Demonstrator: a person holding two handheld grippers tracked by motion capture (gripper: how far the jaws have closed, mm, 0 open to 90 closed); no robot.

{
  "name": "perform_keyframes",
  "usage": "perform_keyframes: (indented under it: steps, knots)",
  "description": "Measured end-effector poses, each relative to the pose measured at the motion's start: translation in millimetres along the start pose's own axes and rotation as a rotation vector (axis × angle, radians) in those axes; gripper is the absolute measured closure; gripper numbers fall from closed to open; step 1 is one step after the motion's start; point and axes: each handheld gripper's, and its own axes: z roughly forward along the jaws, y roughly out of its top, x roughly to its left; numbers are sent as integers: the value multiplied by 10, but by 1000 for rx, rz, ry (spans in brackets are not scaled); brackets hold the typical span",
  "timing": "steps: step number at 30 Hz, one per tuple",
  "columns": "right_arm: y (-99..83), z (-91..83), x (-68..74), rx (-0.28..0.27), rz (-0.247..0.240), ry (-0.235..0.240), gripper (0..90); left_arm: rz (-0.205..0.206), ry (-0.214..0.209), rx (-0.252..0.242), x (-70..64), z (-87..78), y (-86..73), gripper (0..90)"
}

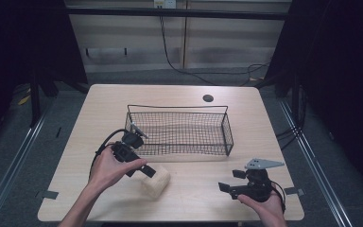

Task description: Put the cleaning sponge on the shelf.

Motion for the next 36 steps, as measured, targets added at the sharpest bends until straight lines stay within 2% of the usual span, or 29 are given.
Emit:
perform_keyframes:
  steps: [5,9,10,17,32,36]
  knots:
    - [-1,2,-3,-1,-2,0,197,-2,-5,13,-23,96,45,273]
    - [-2,3,-2,4,-2,1,197,7,-13,48,-9,205,79,270]
    - [-3,1,-1,4,0,1,197,-10,-16,43,-6,238,80,267]
    - [-6,0,-7,5,1,2,197,-17,-5,86,41,406,96,261]
    - [-6,10,-14,7,-2,8,196,-1,21,168,-13,650,147,264]
    - [-8,12,-14,9,-1,8,196,3,27,174,-15,675,151,267]
